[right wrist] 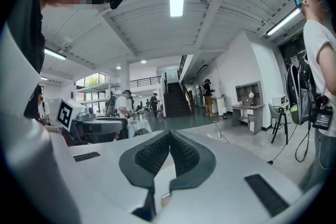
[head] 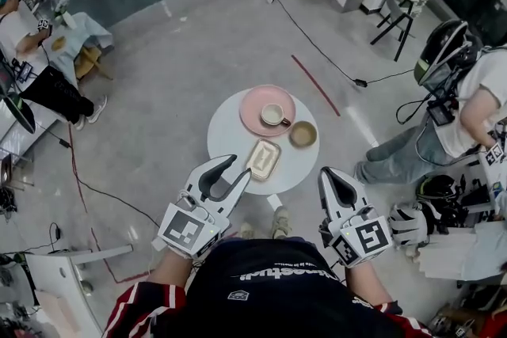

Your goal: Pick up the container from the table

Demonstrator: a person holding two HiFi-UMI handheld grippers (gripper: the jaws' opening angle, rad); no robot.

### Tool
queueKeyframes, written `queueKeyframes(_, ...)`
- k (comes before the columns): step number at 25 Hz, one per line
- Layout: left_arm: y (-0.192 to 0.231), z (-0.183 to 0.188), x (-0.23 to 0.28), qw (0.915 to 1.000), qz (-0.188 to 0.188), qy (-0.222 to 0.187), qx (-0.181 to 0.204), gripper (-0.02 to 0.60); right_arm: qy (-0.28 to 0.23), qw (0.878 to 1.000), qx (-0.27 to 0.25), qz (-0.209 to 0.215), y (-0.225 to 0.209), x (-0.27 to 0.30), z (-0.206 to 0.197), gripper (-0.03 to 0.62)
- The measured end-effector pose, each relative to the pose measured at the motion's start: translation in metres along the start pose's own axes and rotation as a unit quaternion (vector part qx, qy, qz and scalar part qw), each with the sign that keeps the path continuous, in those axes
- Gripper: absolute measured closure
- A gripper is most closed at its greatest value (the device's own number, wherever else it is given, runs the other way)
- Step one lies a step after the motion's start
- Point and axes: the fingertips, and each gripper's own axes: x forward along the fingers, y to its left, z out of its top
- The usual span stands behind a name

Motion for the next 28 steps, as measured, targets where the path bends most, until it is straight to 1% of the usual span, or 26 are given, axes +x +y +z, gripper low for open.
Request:
queueKeyframes(3,0.003,-0.008,0.005,0.9999,-0.005,0.014,-0.004,0.436,0.001,1.0,0.0,0.001,-0.004,0.006,0.0,0.58)
queueKeyframes(5,0.009,-0.01,0.01,0.9999,-0.002,0.014,-0.01,0.431,0.002,1.0,-0.001,0.003,-0.005,0.009,0.0,0.58)
queueKeyframes(7,0.012,-0.019,0.016,0.9997,-0.004,0.017,-0.014,0.431,0.004,1.0,0.0,0.004,-0.008,0.012,-0.003,0.58)
queueKeyframes(10,0.018,-0.037,0.022,0.9989,-0.004,0.035,-0.03,0.431,0.009,1.0,0.003,0.004,-0.01,0.015,-0.007,0.58)
queueKeyframes(15,0.034,-0.081,0.034,0.9964,0.005,0.067,-0.053,0.431,0.012,1.0,-0.003,0.005,-0.013,0.022,-0.01,0.58)
queueKeyframes(20,0.047,-0.118,0.045,0.9928,0.009,0.087,-0.082,0.431,0.018,1.0,0.002,0.005,-0.013,0.028,-0.018,0.58)
queueKeyframes(24,0.063,-0.158,0.059,0.9874,0.019,0.111,-0.111,0.431,0.02,1.0,0.002,0.008,-0.013,0.029,-0.022,0.58)
queueKeyframes(28,0.076,-0.192,0.071,0.9817,0.018,0.13,-0.138,0.431,0.02,1.0,0.005,0.008,-0.011,0.031,-0.025,0.58)
